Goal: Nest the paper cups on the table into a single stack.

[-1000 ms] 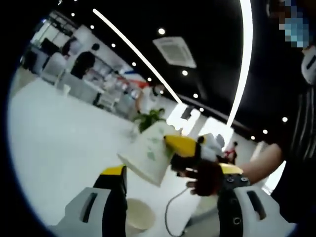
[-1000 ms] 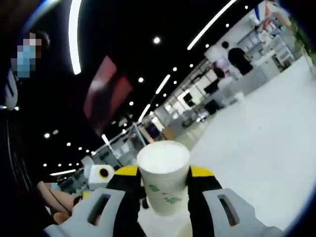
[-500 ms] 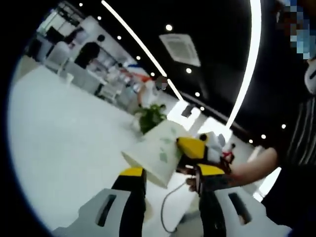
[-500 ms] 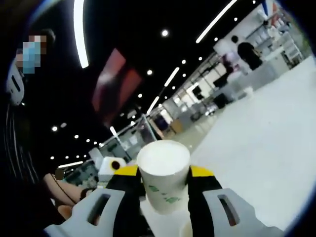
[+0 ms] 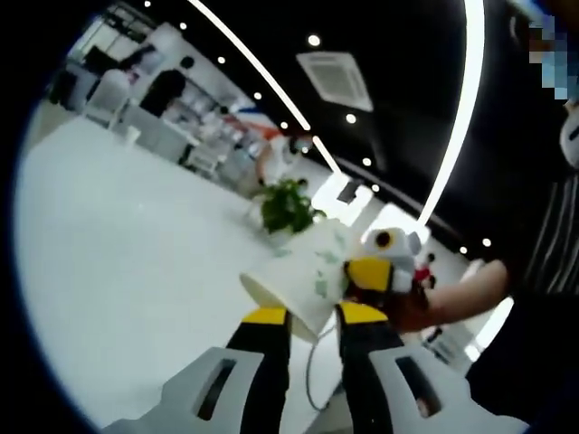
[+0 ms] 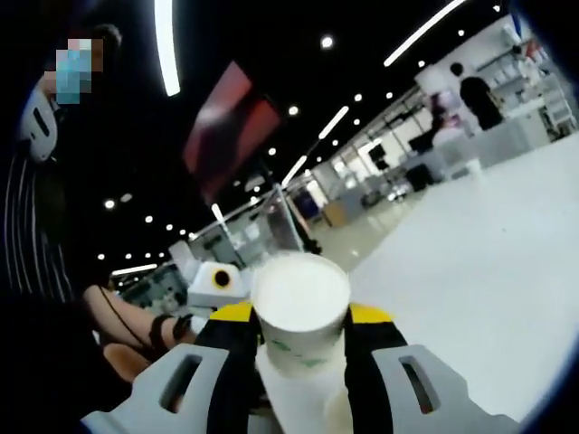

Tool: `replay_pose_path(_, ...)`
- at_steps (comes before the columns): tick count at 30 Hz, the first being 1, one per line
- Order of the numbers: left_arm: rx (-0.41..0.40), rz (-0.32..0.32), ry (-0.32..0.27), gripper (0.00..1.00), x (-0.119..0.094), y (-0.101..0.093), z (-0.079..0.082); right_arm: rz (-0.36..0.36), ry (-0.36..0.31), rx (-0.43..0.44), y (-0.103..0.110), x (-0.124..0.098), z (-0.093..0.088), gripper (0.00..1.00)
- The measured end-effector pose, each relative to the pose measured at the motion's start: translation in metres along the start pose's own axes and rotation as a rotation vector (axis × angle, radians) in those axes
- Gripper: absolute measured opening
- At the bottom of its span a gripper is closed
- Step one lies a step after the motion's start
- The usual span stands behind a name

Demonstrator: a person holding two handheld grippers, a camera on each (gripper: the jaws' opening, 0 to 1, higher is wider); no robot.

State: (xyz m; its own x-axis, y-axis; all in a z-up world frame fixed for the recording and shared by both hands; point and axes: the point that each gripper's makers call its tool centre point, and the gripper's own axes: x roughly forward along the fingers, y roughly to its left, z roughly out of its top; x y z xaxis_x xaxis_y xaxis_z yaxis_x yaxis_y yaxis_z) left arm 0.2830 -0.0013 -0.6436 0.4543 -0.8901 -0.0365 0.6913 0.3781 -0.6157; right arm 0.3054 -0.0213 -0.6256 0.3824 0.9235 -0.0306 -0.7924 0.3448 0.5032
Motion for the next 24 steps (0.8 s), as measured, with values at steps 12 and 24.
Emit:
replay_pose_path(12,0.029,-0.009,0.064,0.12,-0.005,-0.001,-0.011,0.036,0.093,-0.095,0.003,-0.005,-0.015,0.34)
replay_pose_path(24,0.087,-0.033,0.157,0.07,-0.009,-0.008,-0.019,0.07,0.146,-0.129,0.006,-0.012,-0.025,0.35)
